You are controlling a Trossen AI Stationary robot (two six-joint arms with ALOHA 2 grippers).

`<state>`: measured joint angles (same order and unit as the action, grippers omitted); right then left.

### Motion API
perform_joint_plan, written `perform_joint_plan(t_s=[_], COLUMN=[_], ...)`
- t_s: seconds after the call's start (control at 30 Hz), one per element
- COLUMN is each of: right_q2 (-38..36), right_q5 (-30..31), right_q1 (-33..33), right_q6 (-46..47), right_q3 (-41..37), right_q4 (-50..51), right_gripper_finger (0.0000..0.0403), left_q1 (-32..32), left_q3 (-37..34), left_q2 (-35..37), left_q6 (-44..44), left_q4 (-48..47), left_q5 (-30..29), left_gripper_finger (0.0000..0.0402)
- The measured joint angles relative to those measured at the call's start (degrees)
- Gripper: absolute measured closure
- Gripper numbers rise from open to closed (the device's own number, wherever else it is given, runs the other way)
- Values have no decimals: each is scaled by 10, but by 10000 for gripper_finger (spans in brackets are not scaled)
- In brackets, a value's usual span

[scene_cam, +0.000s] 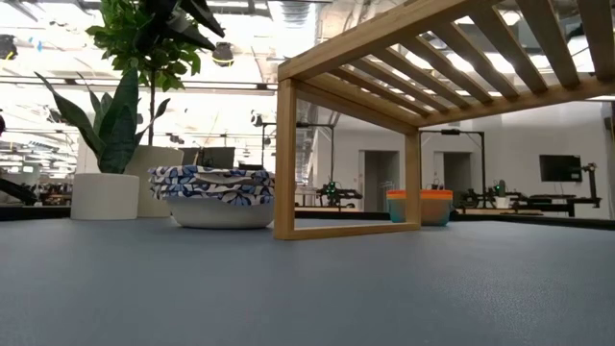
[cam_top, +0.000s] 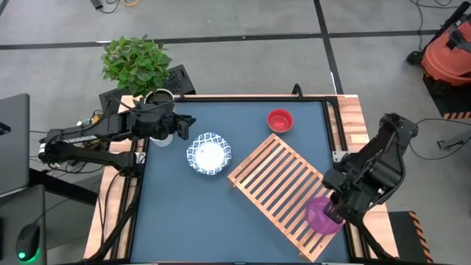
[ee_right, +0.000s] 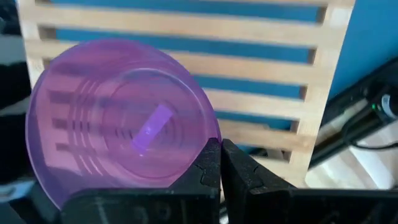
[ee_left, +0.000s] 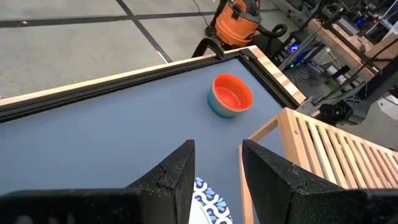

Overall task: Place and stack bowls onto a shelf
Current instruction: Put the small purple bowl on the shelf, then stack the small red bowl on top of the small purple bowl on the shelf

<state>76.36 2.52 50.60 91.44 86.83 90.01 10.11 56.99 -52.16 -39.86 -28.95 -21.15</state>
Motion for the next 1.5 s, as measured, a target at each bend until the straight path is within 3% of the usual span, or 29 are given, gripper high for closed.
perform_joint_plan(t_s=[0.13, 0.7, 1.1, 1.5], right_q2=[11, 13, 12, 0], right_q5=[-24, -24, 46, 51], right_q1=[1, -8, -45, -129], right_q6=[0, 45, 39, -34], right_q3=[0, 0, 0, 1], right_q4=[0, 0, 0, 0], right_gripper_finger=[380, 327, 290, 290], left_q1=[0, 0, 0, 0], left_q3=[0, 0, 0, 0], left_q2=[0, 0, 0, 0], left_q6=[0, 5, 21, 21], left_q4=[0, 2, 2, 2], left_q5=[0, 1, -2, -2], left_gripper_finger=[284, 284, 284, 284])
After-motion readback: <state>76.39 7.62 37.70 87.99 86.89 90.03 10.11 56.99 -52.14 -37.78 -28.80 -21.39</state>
